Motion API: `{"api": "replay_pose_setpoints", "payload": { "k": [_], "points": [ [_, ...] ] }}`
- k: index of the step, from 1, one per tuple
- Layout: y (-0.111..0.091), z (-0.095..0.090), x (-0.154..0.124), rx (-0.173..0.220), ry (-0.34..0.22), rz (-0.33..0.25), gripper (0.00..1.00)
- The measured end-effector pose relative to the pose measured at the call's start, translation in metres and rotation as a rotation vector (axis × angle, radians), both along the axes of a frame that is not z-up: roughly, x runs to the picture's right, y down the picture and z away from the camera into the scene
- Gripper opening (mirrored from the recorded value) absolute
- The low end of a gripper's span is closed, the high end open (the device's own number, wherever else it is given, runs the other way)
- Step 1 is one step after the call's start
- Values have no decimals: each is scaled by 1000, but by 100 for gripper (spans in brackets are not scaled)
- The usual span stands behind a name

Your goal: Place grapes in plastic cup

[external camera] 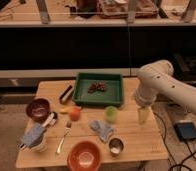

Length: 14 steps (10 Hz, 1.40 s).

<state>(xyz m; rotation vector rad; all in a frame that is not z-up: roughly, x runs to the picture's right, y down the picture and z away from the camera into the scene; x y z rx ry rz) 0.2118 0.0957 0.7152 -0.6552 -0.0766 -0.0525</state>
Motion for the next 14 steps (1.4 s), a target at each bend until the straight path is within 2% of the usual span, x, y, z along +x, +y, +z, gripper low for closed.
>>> {"api": "replay_pose_setpoints", "payload": {
  "k": [1, 3, 5, 7, 8, 9, 11, 14],
  "points": [
    [-10, 1, -3, 15, -19, -8, 80],
    [-51, 11, -17, 55, -78, -40, 80],
    [-97, 31, -43, 95, -145, -90, 80],
    [-144, 63, -83, 155, -226, -136, 80],
    [-158, 77, -95, 183, -254, -146, 80],
    [-177, 100, -104, 216, -267, -160, 80],
    [-193, 122, -122, 238, -287, -171, 80],
    [-196, 127, -119, 243, -281, -172, 80]
  ]
}}
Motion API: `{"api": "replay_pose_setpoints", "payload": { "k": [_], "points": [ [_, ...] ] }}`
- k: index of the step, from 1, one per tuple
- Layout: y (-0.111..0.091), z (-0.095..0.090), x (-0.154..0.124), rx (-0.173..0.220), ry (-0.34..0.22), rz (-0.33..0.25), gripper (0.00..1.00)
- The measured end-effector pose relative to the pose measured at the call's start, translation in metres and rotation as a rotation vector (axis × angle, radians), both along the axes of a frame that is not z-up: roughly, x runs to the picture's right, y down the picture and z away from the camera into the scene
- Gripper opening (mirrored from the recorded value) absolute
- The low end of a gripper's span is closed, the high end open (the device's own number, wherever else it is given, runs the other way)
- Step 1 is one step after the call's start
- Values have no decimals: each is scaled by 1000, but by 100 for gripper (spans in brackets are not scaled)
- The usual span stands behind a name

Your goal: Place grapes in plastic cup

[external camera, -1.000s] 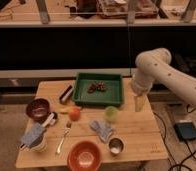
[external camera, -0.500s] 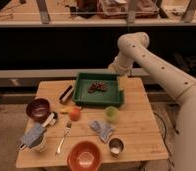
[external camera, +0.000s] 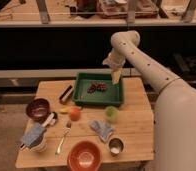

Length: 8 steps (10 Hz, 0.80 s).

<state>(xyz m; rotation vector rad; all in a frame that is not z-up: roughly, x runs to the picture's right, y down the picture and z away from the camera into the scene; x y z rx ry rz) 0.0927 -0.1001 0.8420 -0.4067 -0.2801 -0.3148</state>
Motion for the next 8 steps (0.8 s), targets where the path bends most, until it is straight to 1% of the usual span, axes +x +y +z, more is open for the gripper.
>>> {"api": "replay_pose_setpoints", "payload": {
  "k": [2, 3, 4, 5, 7, 8],
  "points": [
    [1, 3, -5, -7, -16, -4, 80],
    [3, 9, -8, -14, -25, -6, 80],
    [9, 19, -17, -21, -40, -11, 80],
    [18, 36, -30, -26, -52, -22, 80],
    [35, 69, -46, -31, -60, -36, 80],
    [43, 89, -54, -21, -62, -42, 80]
  ]
}}
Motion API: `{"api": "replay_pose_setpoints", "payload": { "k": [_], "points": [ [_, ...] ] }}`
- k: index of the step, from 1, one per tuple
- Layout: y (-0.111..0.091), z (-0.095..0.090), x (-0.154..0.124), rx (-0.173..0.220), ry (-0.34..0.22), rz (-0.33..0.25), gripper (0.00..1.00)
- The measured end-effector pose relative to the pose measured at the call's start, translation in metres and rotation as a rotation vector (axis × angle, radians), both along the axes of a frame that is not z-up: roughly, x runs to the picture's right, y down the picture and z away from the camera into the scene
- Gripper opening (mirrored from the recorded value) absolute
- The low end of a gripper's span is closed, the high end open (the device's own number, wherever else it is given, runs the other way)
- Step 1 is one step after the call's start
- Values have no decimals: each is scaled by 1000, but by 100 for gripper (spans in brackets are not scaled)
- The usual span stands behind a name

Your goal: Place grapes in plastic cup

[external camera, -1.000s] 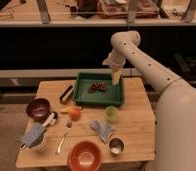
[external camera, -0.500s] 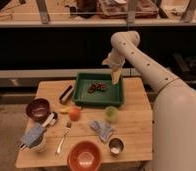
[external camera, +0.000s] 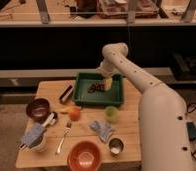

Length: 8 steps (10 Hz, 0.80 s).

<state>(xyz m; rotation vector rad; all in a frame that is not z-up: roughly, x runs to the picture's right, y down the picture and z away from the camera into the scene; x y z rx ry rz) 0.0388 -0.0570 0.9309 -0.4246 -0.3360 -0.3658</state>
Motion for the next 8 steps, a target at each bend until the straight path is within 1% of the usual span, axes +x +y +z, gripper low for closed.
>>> {"api": "replay_pose_setpoints", "payload": {
  "k": [2, 3, 4, 5, 6, 7, 8],
  "points": [
    [4, 24, -9, 19, -8, -3, 80],
    [4, 39, -13, 24, -9, -10, 80],
    [1, 54, -24, 30, -19, -20, 80],
    [3, 63, -31, 29, -24, -28, 80],
    [8, 76, -36, 23, -26, -33, 80],
    [14, 85, -36, 11, -28, -30, 75],
    [17, 89, -36, -1, -32, -29, 66]
  ]
}}
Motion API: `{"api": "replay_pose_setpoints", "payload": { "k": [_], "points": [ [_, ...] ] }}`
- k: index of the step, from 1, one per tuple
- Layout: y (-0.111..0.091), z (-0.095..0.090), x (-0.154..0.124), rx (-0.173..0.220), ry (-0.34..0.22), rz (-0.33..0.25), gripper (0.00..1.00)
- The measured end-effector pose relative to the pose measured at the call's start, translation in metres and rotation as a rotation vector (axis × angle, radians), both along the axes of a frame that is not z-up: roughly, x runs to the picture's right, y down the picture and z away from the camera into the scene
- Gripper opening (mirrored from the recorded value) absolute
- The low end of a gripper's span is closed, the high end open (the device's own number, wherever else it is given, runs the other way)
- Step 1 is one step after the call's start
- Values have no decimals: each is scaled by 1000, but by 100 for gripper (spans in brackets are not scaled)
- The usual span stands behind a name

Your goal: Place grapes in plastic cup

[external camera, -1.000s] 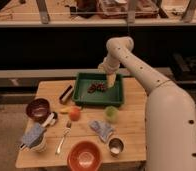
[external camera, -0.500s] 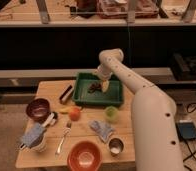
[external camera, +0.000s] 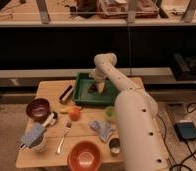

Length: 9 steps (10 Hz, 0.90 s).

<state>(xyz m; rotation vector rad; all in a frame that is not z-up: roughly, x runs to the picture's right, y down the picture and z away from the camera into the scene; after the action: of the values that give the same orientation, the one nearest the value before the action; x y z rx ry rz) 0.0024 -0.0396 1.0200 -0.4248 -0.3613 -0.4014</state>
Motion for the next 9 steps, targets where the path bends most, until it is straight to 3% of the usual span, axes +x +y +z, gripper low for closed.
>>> {"api": "replay_pose_setpoints", "payload": {
  "k": [3, 6, 9],
  "points": [
    [11, 3, -1, -29, -11, -15, 37],
    [11, -8, 1, -52, -22, -43, 6],
    [8, -25, 10, -77, -36, -48, 0]
  ]
}}
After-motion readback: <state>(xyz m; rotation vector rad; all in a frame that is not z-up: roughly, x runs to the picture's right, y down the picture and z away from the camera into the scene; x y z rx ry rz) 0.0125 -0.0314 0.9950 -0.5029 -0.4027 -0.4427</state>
